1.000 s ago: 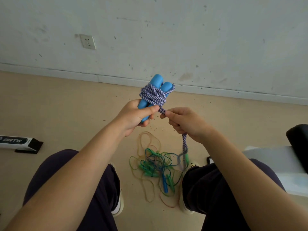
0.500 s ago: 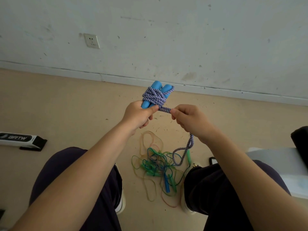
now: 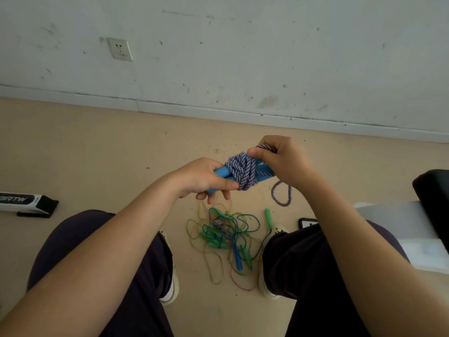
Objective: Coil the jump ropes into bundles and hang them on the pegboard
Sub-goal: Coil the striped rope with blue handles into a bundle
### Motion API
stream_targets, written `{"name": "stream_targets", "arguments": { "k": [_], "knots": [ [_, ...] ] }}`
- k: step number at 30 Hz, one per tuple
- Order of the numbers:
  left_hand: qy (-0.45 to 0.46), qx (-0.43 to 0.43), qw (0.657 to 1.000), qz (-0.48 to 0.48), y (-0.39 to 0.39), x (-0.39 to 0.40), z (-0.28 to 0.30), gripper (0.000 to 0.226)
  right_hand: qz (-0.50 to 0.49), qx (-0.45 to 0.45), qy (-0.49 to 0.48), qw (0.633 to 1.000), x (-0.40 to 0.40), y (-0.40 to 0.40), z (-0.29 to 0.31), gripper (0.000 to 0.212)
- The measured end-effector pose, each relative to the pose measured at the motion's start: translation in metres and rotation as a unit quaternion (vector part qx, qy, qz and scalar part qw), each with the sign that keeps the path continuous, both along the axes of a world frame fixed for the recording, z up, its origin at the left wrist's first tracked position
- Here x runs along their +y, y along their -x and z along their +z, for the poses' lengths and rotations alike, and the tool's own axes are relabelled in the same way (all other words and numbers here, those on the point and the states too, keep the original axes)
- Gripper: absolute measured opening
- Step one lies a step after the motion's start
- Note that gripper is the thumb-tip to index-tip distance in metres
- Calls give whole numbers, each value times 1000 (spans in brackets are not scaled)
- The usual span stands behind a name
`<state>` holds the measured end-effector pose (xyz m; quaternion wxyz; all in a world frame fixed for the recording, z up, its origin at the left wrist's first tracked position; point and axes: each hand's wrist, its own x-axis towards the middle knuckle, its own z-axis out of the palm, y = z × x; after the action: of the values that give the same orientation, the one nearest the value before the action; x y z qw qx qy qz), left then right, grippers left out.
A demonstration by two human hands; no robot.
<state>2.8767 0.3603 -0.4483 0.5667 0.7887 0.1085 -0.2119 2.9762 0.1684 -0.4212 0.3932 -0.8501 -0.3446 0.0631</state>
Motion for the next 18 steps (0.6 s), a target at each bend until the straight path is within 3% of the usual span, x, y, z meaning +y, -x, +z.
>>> {"name": "stream_targets", "arguments": {
  "k": [5, 8, 12, 18],
  "knots": [
    [-10, -5, 999, -32, 1, -5, -1, 24, -4, -14, -28, 1000, 6, 3, -8, 36],
    [-40, -7, 999, -31, 3, -8, 1, 42, 18, 24, -44, 999, 7, 3, -7, 28],
    [-95, -31, 994, -39, 3, -12, 6, 64, 50, 81, -31, 995, 10, 5, -8, 33],
    [-193, -102, 975, -36, 3, -20, 3, 73, 22, 105, -23, 994, 11, 0, -10, 47]
  ]
}}
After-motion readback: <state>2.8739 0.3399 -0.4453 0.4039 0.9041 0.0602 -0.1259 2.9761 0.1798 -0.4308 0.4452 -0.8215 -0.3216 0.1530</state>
